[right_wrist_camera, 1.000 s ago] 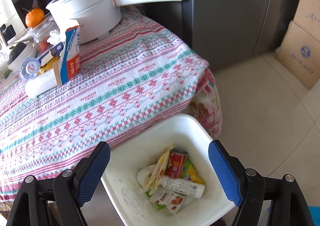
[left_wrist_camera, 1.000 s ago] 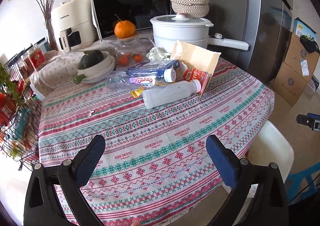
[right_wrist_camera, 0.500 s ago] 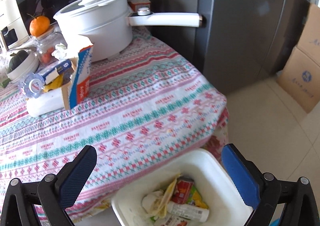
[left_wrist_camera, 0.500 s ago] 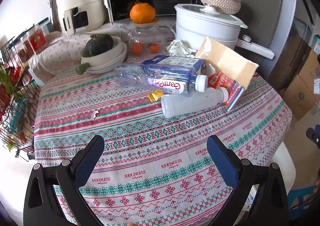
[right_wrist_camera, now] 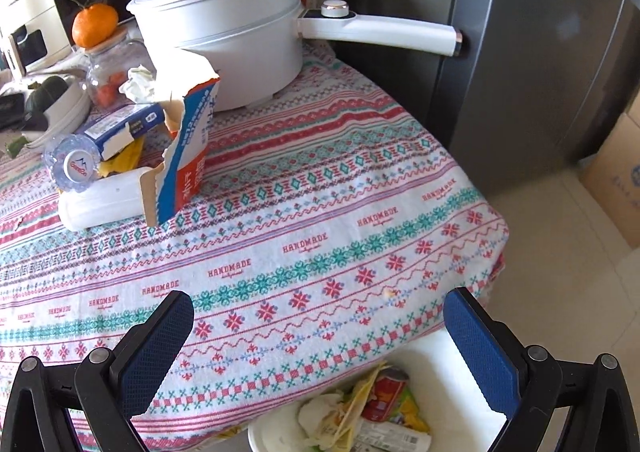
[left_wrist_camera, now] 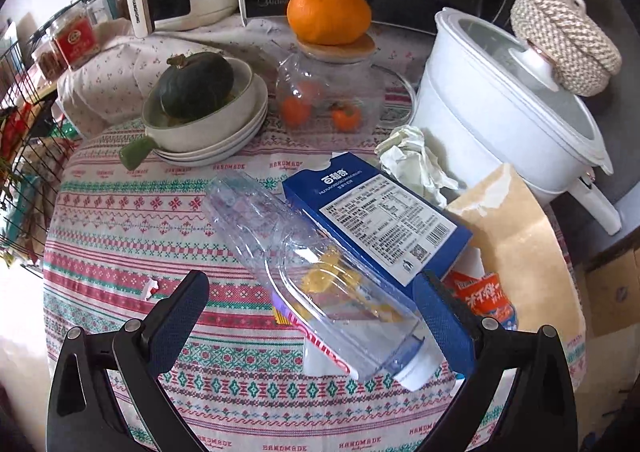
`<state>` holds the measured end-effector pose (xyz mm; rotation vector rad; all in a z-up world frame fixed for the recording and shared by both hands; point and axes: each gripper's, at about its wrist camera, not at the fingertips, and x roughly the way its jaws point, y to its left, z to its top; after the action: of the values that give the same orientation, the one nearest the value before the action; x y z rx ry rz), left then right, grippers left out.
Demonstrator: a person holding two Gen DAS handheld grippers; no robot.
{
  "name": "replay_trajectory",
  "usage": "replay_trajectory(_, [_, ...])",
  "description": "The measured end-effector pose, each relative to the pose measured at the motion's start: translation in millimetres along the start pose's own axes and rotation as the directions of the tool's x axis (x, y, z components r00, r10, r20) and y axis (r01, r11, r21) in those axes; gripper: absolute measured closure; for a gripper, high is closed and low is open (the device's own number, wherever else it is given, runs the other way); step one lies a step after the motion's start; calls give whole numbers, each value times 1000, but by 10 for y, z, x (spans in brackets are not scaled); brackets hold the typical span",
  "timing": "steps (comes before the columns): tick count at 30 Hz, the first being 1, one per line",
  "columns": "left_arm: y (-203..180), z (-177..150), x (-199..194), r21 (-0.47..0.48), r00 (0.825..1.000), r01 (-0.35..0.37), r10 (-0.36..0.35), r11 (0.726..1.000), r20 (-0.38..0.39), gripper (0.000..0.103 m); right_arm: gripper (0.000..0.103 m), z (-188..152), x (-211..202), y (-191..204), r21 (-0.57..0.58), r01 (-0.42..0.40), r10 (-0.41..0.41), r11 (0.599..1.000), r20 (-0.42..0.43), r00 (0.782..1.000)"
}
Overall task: Collect trash
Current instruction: 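Move the left tool to the clear plastic bottle while the right tool returns to the table, then grasp and lift the clear plastic water bottle with the left tool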
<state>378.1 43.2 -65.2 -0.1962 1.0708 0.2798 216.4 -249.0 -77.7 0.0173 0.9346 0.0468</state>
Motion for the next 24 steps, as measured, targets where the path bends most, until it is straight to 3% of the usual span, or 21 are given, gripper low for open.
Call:
replay_trajectory(3, [-49, 0, 142, 28, 997, -60, 61, 998, -42, 1, 1, 28, 55, 13, -25, 22, -22, 999, -1, 1000])
replay_trajectory(7, [86, -100, 121, 54, 996, -68, 71, 996, -49, 1, 1, 70, 24, 46, -34, 44, -42, 998, 36, 998])
replay_trajectory(16, [863, -441, 4, 15, 990, 27, -24, 1000, -137, 2, 1, 65, 83, 314, -43, 10, -10, 999, 9, 1000])
replay_trajectory(20, [1196, -560, 64, 13, 975, 10, -7, 1000, -223, 13, 1, 27, 55, 478, -62, -15, 15, 998, 7, 1000])
replay_trajectory(24, [1444, -539, 35, -62, 978, 83, -93, 995, -187, 14, 1, -16, 70, 606, -89, -19, 19, 996, -2, 1000])
